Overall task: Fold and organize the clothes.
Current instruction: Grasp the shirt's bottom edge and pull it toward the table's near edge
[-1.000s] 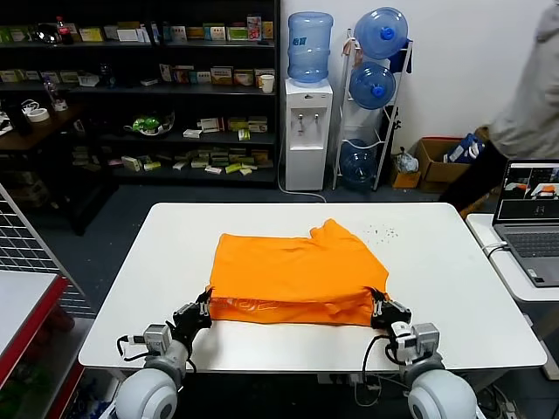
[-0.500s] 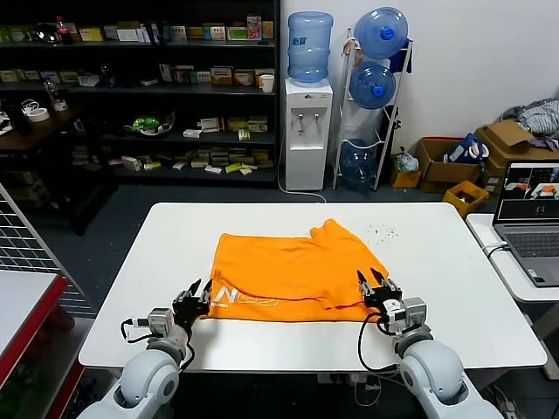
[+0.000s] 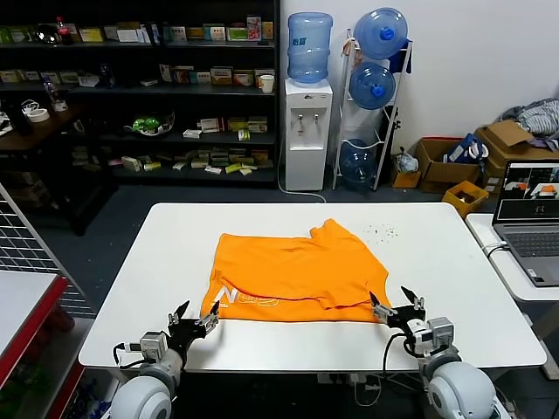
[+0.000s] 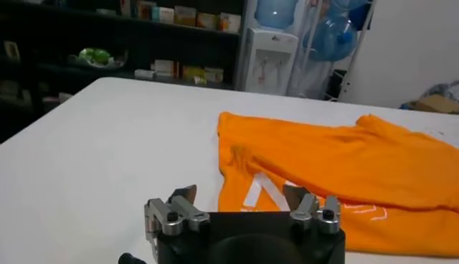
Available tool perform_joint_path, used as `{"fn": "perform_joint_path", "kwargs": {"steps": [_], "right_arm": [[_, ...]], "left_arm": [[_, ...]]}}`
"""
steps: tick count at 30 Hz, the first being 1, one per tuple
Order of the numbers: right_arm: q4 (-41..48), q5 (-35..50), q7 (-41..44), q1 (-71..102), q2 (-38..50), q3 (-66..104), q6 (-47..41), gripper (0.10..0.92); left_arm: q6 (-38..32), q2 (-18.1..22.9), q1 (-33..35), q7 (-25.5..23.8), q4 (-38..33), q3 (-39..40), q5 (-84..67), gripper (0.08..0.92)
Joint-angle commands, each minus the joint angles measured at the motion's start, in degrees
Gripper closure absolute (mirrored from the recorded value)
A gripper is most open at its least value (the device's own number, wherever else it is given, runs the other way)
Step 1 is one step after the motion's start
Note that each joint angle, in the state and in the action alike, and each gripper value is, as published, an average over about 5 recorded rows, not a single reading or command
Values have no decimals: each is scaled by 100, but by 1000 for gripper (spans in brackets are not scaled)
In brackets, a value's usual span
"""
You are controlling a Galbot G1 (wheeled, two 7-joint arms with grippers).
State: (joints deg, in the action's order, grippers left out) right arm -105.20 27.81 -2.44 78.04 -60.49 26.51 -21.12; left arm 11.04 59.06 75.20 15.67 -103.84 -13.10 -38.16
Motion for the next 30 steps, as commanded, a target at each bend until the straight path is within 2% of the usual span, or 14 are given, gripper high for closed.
{"fn": "perform_joint_path", "kwargs": {"steps": [1, 14, 17, 19, 30], "right_arm": [[12, 289, 171, 299, 60, 286, -224, 203], [135, 386, 17, 99, -198, -15, -456, 203], [133, 392, -1, 99, -207, -28, -460, 228], [132, 395, -12, 101, -214, -29, -456, 276], [148, 442, -48, 116, -245, -11, -453, 579]], "left_arm": [[-9, 70, 44, -224, 383, -131, 20, 178], [9, 67, -130, -300, 570, -36, 33, 178], [6, 60, -138, -285, 541, -12, 35, 200], [1, 62, -146, -283, 519, 6, 38, 237], [-11, 93, -225, -272, 547, 161, 103, 553]]}}
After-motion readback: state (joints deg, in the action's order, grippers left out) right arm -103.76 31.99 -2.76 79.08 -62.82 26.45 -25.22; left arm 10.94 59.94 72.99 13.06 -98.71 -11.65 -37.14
